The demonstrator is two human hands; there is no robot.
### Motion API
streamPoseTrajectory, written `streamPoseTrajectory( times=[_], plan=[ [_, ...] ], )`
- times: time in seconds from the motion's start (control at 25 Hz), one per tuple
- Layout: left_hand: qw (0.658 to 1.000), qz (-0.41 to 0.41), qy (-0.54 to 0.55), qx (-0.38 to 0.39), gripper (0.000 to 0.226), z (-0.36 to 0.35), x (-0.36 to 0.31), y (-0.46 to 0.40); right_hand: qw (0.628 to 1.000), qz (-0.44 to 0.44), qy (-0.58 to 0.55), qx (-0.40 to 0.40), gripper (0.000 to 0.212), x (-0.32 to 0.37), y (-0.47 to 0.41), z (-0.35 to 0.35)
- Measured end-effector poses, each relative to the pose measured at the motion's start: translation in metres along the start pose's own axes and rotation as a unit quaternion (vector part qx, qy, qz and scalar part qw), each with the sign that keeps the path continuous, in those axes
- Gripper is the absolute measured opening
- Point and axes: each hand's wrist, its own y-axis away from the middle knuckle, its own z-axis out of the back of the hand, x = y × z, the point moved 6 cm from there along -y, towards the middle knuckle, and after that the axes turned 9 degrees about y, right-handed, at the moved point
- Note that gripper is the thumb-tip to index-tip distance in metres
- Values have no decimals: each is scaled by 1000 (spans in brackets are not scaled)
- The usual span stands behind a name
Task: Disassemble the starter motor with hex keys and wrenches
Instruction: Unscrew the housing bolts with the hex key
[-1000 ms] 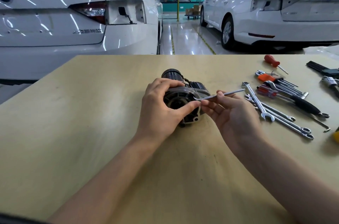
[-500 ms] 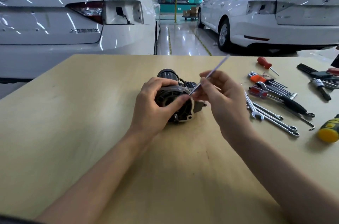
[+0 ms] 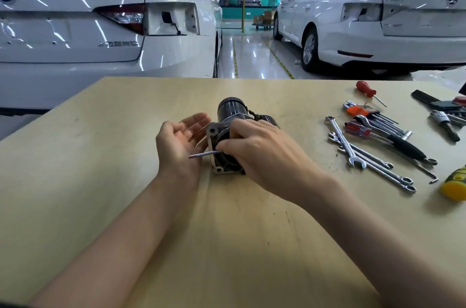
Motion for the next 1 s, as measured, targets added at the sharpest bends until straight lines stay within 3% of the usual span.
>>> streamPoseTrajectory(
  times=[0.12,0.2,0.24,0.32,0.44,0.56,0.64,0.72,1.0],
  plan=[
    [997,29,57,40,46,-4,0,1,997,-18,-52,-63,19,-2,8,10],
    [994,39,69,71,47,-9,-4,3,959,-111,-199,-171,13,-16,20,21],
    [995,23,34,87,44,-13,-6,5,914,-182,-286,-223,13,-27,28,22],
    [984,-51,-119,124,32,-24,-8,15,786,-336,-446,-263,16,-46,42,11],
    [903,-173,-347,183,26,-39,-1,33,607,-481,-581,-249,16,-57,57,-12],
    [832,-253,-456,188,34,-41,1,37,497,-520,-646,-255,11,-56,60,-23],
    [805,-287,-486,183,37,-42,0,38,467,-523,-665,-258,8,-54,59,-26],
    [792,-307,-498,174,39,-43,-1,38,460,-522,-671,-256,9,-52,59,-28],
    [797,-308,-492,170,45,-46,-2,40,437,-507,-693,-267,16,-52,57,-25]
  ],
)
